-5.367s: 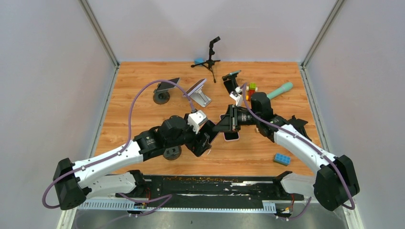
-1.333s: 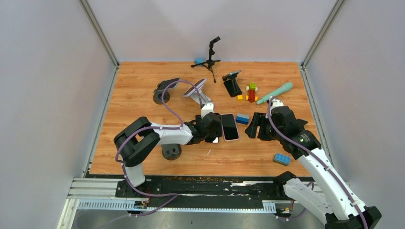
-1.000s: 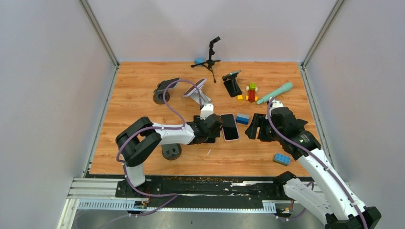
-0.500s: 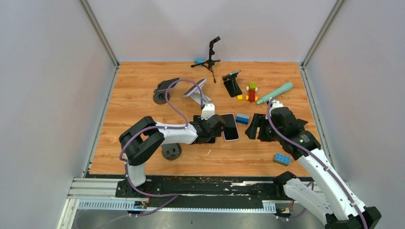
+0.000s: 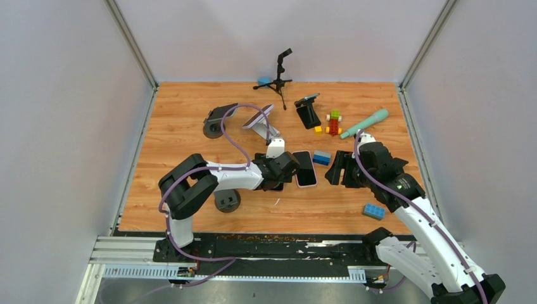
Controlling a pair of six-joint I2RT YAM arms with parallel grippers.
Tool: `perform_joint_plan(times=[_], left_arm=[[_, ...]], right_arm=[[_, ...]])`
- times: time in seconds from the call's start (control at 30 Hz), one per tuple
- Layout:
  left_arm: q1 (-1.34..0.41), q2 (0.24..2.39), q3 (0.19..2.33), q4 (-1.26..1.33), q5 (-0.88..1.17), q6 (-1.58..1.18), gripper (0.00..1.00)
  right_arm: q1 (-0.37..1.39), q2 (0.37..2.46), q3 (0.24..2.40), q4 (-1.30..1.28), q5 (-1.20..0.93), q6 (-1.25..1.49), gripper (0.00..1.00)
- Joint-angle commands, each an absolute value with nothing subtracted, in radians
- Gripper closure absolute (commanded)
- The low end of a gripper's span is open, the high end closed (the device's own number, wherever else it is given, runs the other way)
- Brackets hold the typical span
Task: Remove the phone from the phone stand
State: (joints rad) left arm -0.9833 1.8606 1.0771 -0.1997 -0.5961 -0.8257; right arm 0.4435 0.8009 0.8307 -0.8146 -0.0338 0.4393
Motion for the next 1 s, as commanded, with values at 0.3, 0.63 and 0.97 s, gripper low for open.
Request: perform_joint_plan(times=[0.3, 0.63, 0.97], left_arm=[[-0.989, 1.570, 1.108, -0.322, -0.650, -0.610, 0.06], [-0.948, 1.226, 1.001, -0.408, -0.475, -0.377, 0.04], [-0.934, 0.957, 0.943, -0.618, -0.523, -0.300, 0.02]], right_arm=[[0.439, 0.801, 0.849, -0.788, 0.054, 0.460, 0.34], [0.439, 0.842, 0.873, -0.729, 0.095, 0.523, 0.33], [0.439, 1.009, 0.943, -0.549, 0.066, 0.680, 0.34]])
